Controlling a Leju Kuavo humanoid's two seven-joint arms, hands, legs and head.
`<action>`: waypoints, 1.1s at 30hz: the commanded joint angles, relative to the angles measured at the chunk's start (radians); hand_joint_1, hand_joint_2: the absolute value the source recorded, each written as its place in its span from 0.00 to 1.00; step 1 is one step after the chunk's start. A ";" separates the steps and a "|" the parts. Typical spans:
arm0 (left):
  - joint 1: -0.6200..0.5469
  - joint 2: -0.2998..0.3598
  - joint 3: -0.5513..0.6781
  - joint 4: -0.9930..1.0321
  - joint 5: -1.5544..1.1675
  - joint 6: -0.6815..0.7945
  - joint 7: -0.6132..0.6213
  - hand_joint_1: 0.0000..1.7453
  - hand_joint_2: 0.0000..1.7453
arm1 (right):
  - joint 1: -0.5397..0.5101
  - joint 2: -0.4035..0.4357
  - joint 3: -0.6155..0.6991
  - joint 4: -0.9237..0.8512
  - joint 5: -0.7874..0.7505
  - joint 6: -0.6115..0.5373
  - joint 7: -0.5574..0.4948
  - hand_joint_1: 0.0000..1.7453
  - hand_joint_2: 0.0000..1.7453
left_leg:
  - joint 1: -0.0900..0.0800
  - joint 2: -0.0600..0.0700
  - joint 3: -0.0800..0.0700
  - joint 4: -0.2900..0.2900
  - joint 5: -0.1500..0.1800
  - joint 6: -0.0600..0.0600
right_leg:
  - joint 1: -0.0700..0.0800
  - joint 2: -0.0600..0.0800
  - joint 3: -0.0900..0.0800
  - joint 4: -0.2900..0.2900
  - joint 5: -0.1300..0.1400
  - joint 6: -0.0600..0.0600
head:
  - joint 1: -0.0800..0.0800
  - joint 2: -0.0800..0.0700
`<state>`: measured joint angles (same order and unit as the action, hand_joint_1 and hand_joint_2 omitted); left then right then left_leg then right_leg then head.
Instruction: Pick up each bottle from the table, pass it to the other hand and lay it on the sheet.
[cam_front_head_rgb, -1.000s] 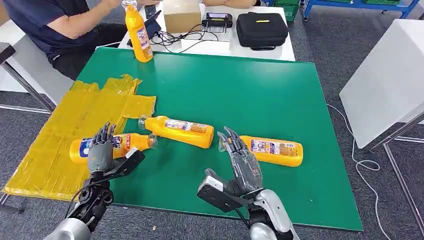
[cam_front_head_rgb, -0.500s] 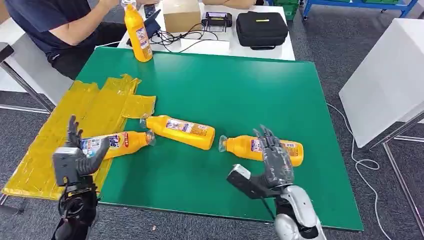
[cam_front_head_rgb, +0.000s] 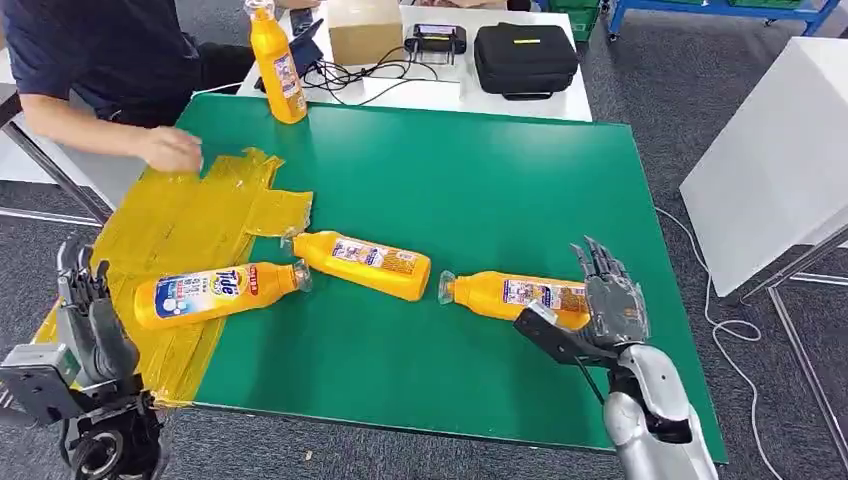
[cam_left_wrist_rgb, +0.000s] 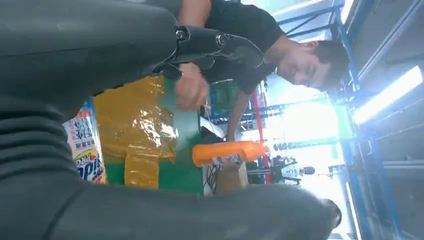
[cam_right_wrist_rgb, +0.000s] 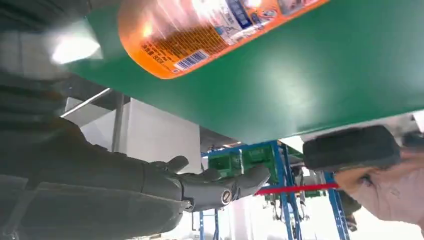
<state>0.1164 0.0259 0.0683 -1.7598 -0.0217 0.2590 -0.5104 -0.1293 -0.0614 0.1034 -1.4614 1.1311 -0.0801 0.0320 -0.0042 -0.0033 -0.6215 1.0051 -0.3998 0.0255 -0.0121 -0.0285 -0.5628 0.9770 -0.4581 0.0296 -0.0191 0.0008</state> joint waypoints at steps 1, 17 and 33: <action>-0.005 0.022 0.032 0.022 0.025 -0.025 -0.008 0.00 0.00 | -0.154 -0.059 0.077 0.284 -0.010 0.006 -0.006 0.00 1.00 | 0.001 0.003 0.004 -0.001 -0.001 -0.001 | 0.001 0.005 0.003 -0.002 0.000 -0.001 | 0.000 0.000; -0.033 0.033 0.013 0.064 0.066 -0.022 -0.026 0.00 0.00 | -0.245 -0.086 0.218 0.537 -0.086 -0.025 -0.015 0.00 1.00 | 0.001 0.002 0.006 -0.001 -0.001 -0.001 | 0.001 0.003 0.006 -0.002 0.000 0.000 | 0.000 0.000; -0.089 0.044 -0.006 0.128 0.084 -0.030 -0.027 0.00 0.00 | -0.244 -0.109 0.316 0.742 -0.051 0.052 0.098 0.05 1.00 | 0.002 -0.002 0.007 -0.002 0.000 -0.002 | 0.001 0.000 0.008 -0.004 0.000 -0.001 | 0.000 0.000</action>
<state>0.0970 0.0492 0.0797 -1.7349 0.0500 0.2319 -0.5413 -0.3428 -0.1492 0.3151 -0.9724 1.0426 -0.1056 0.0641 -0.0042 -0.0031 -0.6187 1.0051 -0.3994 0.0261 -0.0124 -0.0286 -0.5617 0.9766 -0.4573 0.0306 -0.0191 0.0004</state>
